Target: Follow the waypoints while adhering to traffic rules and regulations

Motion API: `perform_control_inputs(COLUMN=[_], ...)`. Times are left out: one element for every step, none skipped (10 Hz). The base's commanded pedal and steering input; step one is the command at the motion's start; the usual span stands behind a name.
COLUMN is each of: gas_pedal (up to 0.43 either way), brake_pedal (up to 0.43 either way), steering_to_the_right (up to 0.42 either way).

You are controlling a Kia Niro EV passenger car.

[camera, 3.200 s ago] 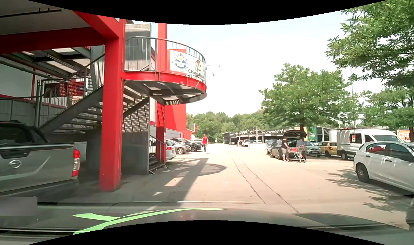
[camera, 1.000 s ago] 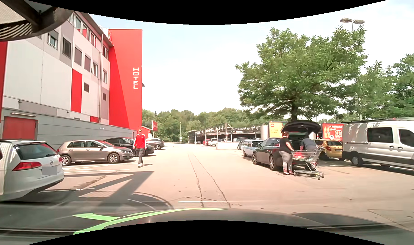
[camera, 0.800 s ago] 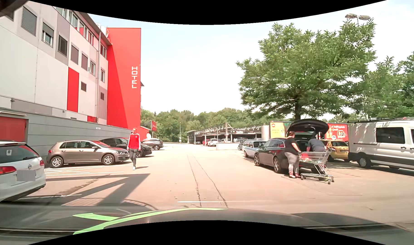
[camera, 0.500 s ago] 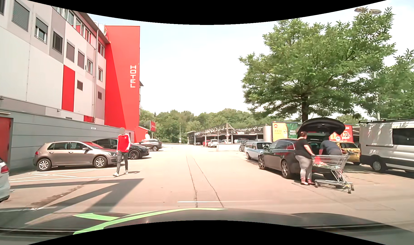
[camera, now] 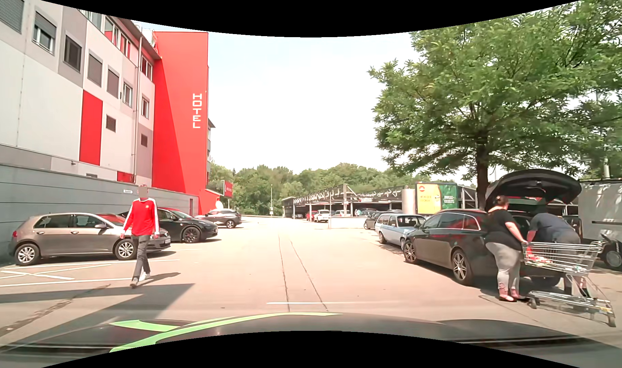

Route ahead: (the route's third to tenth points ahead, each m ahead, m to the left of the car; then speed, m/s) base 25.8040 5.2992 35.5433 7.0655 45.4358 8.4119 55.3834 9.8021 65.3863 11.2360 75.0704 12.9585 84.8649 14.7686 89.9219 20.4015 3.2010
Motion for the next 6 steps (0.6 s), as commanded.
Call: perform_control_inputs(gas_pedal=[0.047, 0.047, 0.047, 0.047, 0.047, 0.047], brake_pedal=[0.0, 0.0, 0.0, 0.0, 0.0, 0.0], steering_to_the_right=[-0.019, -0.02, -0.018, -0.017, -0.017, -0.017])
